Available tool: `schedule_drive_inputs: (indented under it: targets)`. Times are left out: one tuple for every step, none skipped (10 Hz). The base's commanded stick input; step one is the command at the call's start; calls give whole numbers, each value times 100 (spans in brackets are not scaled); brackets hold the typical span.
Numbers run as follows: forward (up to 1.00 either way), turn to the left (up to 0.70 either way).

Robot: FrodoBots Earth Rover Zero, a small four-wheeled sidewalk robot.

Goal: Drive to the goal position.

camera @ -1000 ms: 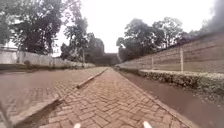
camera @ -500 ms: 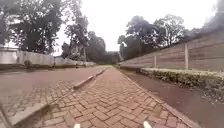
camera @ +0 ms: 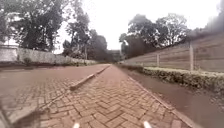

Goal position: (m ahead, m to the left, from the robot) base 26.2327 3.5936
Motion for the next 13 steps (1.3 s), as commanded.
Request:
schedule_drive_inputs:
  targets:
    - [50,0]
    - [50,0]
    - [50,0]
    - [50,0]
    - [50,0]
    - [50,0]
    - [50,0]
    - [50,0]
    - [50,0]
    - [50,0]
    - [50,4]
    - [50,8]
    - [50,7]
